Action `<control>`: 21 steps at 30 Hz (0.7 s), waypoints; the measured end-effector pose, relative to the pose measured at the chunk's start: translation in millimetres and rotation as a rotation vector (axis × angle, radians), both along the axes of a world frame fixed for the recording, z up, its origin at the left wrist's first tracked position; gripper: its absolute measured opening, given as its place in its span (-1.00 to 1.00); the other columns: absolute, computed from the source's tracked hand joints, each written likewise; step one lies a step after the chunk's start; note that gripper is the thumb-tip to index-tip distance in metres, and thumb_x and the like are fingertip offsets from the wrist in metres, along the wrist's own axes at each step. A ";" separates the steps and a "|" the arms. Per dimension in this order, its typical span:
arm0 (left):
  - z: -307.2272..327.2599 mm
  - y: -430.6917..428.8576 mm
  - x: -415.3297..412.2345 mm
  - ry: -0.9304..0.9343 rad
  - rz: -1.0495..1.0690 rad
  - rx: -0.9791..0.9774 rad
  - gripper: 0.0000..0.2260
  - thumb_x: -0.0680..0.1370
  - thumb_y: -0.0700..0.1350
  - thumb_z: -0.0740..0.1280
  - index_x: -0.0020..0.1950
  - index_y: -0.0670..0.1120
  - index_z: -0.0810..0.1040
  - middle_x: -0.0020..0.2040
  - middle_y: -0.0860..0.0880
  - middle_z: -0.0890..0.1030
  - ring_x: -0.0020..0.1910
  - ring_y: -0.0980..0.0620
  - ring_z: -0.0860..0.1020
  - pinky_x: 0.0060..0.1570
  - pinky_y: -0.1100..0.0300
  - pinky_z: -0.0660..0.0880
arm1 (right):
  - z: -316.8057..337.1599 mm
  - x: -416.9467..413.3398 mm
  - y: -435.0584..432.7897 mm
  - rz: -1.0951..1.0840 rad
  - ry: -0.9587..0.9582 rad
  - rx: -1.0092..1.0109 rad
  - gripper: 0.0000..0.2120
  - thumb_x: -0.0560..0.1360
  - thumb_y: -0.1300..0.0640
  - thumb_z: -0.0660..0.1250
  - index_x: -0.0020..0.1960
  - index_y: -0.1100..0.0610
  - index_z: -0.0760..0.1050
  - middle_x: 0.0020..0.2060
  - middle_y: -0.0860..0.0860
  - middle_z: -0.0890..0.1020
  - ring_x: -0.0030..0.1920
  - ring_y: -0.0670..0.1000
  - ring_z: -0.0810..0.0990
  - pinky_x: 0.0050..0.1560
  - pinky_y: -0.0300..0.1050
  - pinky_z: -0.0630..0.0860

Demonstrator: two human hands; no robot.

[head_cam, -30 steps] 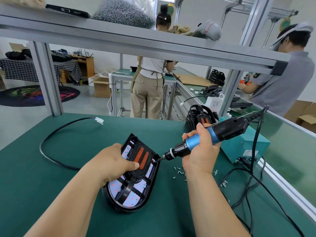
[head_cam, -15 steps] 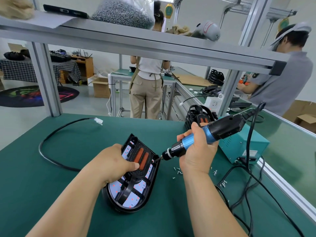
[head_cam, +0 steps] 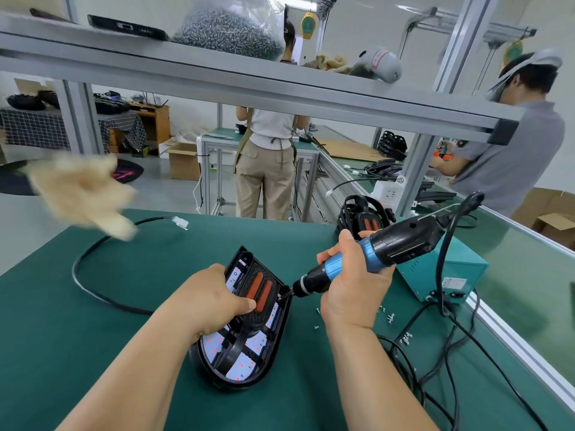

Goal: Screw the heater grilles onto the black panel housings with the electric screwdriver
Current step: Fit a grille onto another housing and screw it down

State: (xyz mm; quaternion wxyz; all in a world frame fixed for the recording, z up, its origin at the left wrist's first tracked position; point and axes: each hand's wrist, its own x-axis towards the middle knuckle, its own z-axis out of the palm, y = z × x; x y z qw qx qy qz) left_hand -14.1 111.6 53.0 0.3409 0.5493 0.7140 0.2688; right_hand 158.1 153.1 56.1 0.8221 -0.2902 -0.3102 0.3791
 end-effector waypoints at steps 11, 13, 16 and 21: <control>0.5 -1.0 0.9 -0.024 0.019 0.005 -0.70 0.42 -0.07 0.54 0.07 -0.08 0.55 -0.04 -0.09 0.69 -0.06 -0.12 0.67 0.08 -0.12 0.59 | -0.7 0.1 0.7 -0.007 -0.001 0.011 -0.79 0.35 0.15 0.41 -0.10 0.06 0.40 -0.47 0.00 0.51 -0.49 0.04 0.53 -0.40 -0.19 0.52; 0.5 -0.8 0.7 -0.031 0.016 0.003 -0.70 0.42 -0.07 0.54 0.07 -0.08 0.55 -0.04 -0.10 0.69 -0.06 -0.13 0.67 0.09 -0.12 0.58 | -1.0 0.4 0.9 -0.001 0.001 0.009 -0.79 0.35 0.14 0.41 -0.11 0.06 0.40 -0.48 -0.01 0.51 -0.49 0.04 0.53 -0.39 -0.19 0.52; 0.0 0.3 0.1 -0.049 -0.004 0.006 -0.72 0.43 -0.09 0.53 0.07 -0.10 0.56 -0.05 -0.11 0.70 -0.06 -0.15 0.67 0.08 -0.14 0.59 | -0.2 0.4 1.6 0.007 0.005 0.005 -0.79 0.34 0.14 0.41 -0.11 0.07 0.40 -0.49 -0.01 0.51 -0.49 0.04 0.53 -0.39 -0.20 0.52; -2.8 0.7 -2.4 -0.105 0.017 0.000 -0.72 0.43 -0.11 0.53 0.07 -0.10 0.54 -0.03 -0.15 0.68 -0.02 -0.21 0.66 0.08 -0.19 0.58 | -5.8 -2.8 1.3 0.113 0.084 -0.057 -0.77 0.35 0.13 0.42 -0.10 0.10 0.39 -0.50 0.01 0.46 -0.51 0.02 0.46 -0.42 -0.10 0.50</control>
